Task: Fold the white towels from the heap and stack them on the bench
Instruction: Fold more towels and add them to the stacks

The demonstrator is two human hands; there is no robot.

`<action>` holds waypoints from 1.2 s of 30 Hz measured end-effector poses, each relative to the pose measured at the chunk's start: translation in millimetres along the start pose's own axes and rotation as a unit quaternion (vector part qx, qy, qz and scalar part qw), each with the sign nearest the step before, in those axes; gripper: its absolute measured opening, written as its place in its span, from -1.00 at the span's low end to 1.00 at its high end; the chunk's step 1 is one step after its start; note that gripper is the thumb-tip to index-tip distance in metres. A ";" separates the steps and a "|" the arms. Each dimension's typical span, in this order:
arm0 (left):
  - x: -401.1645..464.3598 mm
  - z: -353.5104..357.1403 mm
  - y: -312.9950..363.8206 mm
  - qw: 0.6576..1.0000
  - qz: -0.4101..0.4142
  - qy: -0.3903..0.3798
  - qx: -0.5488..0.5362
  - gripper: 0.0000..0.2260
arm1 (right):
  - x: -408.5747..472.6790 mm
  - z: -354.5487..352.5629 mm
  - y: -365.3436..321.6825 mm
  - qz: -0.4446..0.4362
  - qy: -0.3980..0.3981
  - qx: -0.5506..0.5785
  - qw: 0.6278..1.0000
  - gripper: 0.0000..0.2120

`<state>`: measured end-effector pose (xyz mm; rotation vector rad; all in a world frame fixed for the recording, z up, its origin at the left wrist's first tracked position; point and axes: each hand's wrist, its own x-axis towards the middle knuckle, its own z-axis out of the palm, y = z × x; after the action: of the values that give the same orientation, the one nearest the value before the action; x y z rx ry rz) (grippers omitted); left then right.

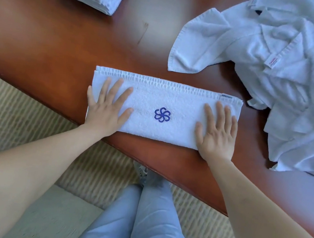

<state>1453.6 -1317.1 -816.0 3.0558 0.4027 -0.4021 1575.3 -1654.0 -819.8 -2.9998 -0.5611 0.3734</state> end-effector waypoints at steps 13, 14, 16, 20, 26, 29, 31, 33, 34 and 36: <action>21.3 -119.4 99.5 0.972 0.049 -0.223 0.053 -0.49 | -26.2 -106.5 9.6 0.110 -0.209 0.148 0.960 -0.57; 25.1 -124.2 112.6 0.971 0.065 -0.225 0.051 -0.50 | -32.7 -109.5 16.0 0.137 -0.217 0.170 0.951 -0.60; 36.5 -129.5 140.1 0.967 0.102 -0.228 0.047 -0.50 | -40.8 -111.1 30.6 0.201 -0.232 0.212 0.928 -0.63; 70.6 -130.6 193.6 0.962 0.169 -0.212 0.017 -0.49 | -40.9 -104.5 44.2 0.400 -0.227 0.430 0.777 -0.62; 115.5 -124.9 265.7 0.962 0.168 -0.210 -0.039 -0.39 | -28.2 -98.0 48.3 0.501 -0.205 0.609 0.580 -0.58; 134.6 -125.8 287.4 0.962 0.179 -0.206 -0.001 -0.51 | -26.2 -93.0 50.3 0.513 -0.184 0.626 0.558 -0.52; 145.1 -127.9 295.8 0.958 0.188 -0.218 0.013 -0.65 | -24.5 -93.7 50.5 0.523 -0.187 0.627 0.546 -0.62; 153.6 -132.1 298.6 0.949 0.190 -0.253 0.018 -0.75 | -20.3 -96.5 51.5 0.529 -0.213 0.626 0.532 -0.76; 157.7 -135.3 298.1 0.943 0.193 -0.269 0.015 -0.79 | -17.0 -98.4 52.0 0.529 -0.228 0.622 0.531 -0.79; 164.9 -143.1 294.3 0.935 0.203 -0.290 -0.014 -0.88 | -8.9 -103.5 53.3 0.526 -0.263 0.589 0.554 -0.79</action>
<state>1719.5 -1550.6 -720.7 2.6936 -0.2427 -1.1907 1611.6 -1709.1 -723.4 -1.4267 1.1578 1.0940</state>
